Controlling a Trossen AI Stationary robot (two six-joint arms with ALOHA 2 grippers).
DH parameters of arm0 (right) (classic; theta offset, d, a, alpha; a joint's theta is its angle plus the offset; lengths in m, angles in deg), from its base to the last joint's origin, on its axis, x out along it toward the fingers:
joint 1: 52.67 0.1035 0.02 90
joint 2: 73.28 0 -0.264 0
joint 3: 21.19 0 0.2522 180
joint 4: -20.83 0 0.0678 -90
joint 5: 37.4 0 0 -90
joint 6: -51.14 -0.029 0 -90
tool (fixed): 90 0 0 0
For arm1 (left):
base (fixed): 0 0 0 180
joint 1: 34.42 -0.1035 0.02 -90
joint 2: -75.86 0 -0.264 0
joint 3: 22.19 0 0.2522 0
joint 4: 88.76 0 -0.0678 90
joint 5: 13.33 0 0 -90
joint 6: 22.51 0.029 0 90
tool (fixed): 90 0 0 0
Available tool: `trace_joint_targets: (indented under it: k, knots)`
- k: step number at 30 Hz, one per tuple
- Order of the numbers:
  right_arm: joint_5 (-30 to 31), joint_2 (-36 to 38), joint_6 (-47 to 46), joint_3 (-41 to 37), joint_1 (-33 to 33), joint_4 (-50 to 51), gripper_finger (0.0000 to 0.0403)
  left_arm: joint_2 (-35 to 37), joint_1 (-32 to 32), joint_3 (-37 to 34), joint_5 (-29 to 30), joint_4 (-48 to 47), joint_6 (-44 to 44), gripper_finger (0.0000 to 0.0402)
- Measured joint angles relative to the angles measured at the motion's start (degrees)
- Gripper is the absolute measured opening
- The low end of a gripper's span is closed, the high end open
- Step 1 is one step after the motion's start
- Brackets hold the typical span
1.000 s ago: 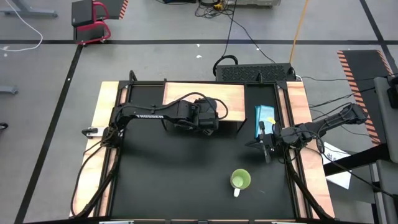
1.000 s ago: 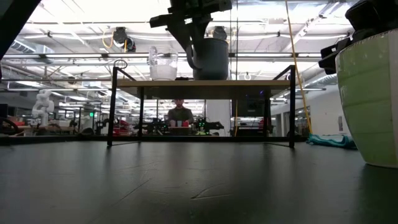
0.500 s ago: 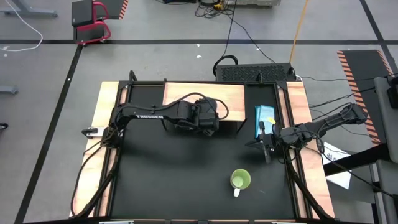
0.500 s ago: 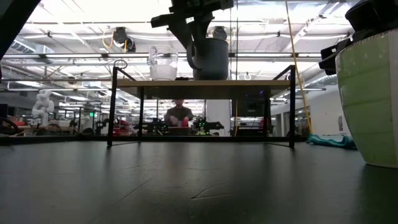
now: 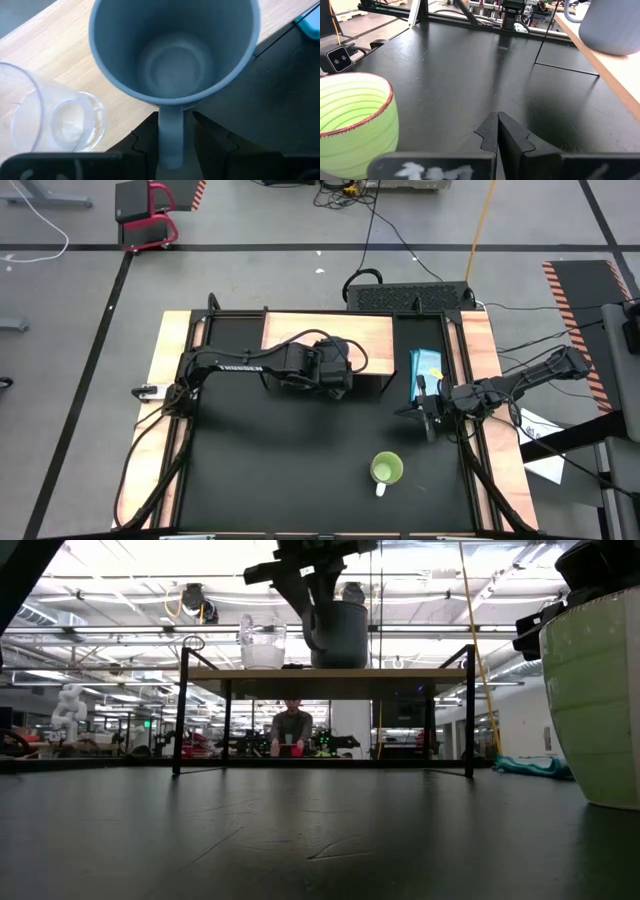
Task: Stack small to large cups/mugs on shelf
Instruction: Put the gray mug on the shelf
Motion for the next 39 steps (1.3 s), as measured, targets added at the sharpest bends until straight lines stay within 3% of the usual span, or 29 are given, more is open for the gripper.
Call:
trace_joint_targets:
  k: [39]
  knots:
    - [0.04,-0.02,0.17,-2.91,0.00,-4.83,0.0000,0.09,0.25,0.00,-1.47,6.75,3.73,0.0113]
